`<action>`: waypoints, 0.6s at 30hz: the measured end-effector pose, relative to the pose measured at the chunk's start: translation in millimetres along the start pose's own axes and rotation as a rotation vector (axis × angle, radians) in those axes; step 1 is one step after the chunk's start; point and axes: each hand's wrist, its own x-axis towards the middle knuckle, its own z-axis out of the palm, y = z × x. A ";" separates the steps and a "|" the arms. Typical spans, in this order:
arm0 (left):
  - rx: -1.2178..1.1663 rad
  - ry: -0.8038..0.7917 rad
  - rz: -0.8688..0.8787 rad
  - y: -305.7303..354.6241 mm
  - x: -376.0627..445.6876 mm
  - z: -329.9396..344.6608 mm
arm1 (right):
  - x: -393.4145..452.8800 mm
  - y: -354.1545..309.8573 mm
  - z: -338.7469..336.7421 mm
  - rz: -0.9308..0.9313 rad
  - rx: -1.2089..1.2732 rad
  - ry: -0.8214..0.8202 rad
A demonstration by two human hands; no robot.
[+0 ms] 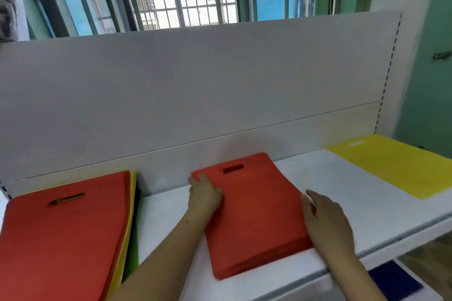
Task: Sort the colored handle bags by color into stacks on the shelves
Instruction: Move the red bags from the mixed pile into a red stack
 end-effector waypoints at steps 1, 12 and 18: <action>-0.005 0.005 0.006 2.7 -0.8 4.5 | -0.7 -1.5 -1.2 0.025 0.090 -0.007; 0.080 -0.019 -0.005 11.4 1.4 15.1 | 0.2 -2.4 -4.4 -0.062 -0.015 -0.063; 0.178 -0.055 -0.002 13.5 3.8 -36.4 | -9.6 -52.7 -7.0 -0.147 0.057 0.194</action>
